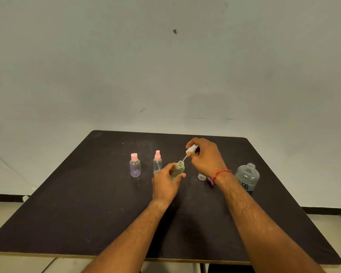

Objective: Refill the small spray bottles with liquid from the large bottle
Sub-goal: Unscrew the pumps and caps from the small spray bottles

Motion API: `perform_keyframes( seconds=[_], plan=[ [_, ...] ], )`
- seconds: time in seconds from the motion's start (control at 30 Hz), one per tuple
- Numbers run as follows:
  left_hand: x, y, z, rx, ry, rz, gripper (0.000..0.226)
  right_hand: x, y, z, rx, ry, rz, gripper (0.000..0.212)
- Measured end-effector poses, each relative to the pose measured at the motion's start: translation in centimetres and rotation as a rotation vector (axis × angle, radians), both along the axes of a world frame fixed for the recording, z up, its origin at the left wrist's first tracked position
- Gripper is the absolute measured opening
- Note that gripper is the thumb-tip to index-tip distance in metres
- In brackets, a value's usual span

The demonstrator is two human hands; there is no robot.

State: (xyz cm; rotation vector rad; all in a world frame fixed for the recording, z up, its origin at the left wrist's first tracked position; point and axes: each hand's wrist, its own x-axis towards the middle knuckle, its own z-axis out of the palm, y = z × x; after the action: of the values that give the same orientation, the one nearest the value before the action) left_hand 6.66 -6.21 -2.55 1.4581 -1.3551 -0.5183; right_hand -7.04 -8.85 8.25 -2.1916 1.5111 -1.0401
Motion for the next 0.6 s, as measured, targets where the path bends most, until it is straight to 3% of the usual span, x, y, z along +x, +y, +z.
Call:
perform_keyframes(
  seconds=[0.33, 0.6],
  plan=[
    [0.1, -1.1, -0.7, 0.036, -0.001, 0.042, 0.035, -1.7, 0.7, 0.1, -0.132, -0.17, -0.111, 0.006],
    [-0.1, -2.3, -1.2, 0.084, 0.051, 0.046, 0.034, -1.3, 1.3, -4.2, -0.167, -0.132, -0.242, 0.012]
  ],
)
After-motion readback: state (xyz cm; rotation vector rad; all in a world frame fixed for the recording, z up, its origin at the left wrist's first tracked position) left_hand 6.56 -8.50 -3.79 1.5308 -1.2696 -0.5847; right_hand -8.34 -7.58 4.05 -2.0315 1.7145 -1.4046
